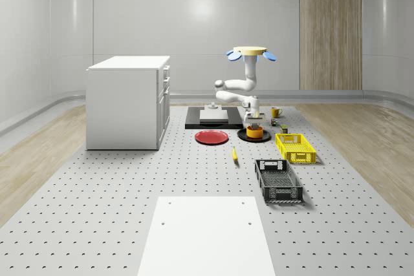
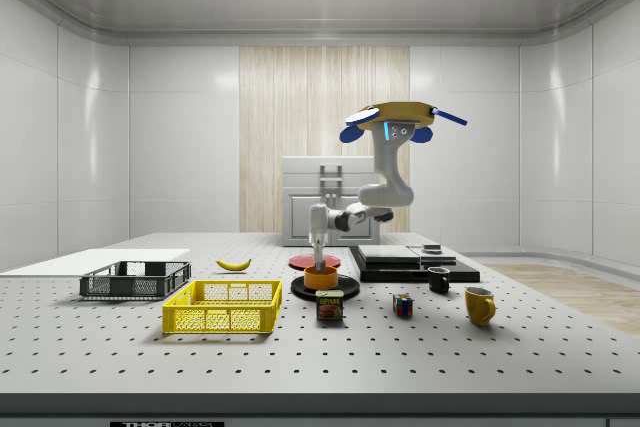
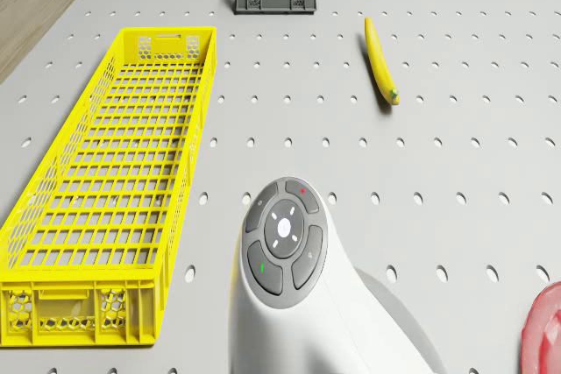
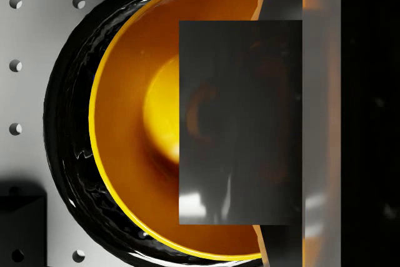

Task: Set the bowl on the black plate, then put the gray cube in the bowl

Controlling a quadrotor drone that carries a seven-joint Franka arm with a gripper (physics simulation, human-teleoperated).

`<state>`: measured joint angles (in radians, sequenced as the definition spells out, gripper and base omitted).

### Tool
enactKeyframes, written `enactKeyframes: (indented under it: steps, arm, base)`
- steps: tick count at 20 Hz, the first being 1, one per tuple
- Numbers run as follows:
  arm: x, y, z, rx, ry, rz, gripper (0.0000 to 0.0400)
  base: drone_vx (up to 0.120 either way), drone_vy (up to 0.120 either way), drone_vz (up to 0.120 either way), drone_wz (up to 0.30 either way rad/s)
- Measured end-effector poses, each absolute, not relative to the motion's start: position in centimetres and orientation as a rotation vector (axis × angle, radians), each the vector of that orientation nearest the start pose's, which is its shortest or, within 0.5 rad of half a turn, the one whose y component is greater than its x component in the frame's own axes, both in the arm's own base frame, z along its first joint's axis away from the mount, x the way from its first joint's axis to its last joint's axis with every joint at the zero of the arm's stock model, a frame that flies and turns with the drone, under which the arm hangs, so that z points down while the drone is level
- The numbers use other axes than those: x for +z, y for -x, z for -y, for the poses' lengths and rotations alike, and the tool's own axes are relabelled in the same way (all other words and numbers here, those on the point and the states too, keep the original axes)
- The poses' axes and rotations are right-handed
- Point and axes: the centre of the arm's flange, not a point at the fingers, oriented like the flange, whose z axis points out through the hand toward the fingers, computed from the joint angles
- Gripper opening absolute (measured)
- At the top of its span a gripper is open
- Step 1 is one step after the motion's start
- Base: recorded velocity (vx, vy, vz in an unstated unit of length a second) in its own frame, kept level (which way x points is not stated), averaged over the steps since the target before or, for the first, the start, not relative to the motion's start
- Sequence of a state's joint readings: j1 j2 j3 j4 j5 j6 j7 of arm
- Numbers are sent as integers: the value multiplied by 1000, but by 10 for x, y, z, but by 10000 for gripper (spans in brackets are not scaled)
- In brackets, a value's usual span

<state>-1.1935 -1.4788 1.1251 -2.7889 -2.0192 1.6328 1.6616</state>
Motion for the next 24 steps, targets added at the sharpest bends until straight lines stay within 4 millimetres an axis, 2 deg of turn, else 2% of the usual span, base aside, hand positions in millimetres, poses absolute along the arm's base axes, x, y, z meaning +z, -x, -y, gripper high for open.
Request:
enactKeyframes:
  steps: [6, 16, 20, 24]
  arm:
    - [579, -303, -4, 786, 0, 2, 250]
    - [610, -299, -4, 786, 0, 2, 250]
    - [612, -299, -4, 786, 0, 2, 340]
    - [601, -299, -4, 786, 0, 2, 378]
  base:
    - [0, 0, 0, 0]
    - [0, 0, 0, 0]
    - [0, 0, 0, 0]
    - [0, 0, 0, 0]
